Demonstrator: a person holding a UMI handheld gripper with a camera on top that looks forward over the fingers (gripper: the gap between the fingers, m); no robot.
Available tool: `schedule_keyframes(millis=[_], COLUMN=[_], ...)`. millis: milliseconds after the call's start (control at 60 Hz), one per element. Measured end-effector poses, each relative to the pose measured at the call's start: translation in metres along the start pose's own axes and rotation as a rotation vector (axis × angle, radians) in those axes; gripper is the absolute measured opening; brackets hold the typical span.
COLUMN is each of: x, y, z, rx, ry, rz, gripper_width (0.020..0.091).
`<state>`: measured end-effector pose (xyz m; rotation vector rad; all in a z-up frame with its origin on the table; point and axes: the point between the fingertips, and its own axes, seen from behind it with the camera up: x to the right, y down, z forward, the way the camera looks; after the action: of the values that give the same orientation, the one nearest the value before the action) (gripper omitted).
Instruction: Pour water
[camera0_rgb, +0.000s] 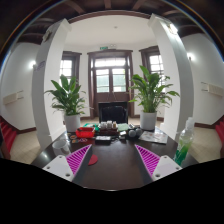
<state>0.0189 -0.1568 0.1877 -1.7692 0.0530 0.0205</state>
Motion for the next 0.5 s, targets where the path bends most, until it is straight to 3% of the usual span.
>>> schedule_keyframes(millis=[150, 333, 500], x=[0.024, 0.129, 0.226], y=[0.018, 0.057, 0.061], z=[-0.008, -0.016, -0.009], rx=[0.020, -0.038, 0.013], ry=[-0.045, 0.103, 0.241], rz=[0.041, 0.082, 0.074], gripper_width=[0.0854, 0.0833, 0.0831])
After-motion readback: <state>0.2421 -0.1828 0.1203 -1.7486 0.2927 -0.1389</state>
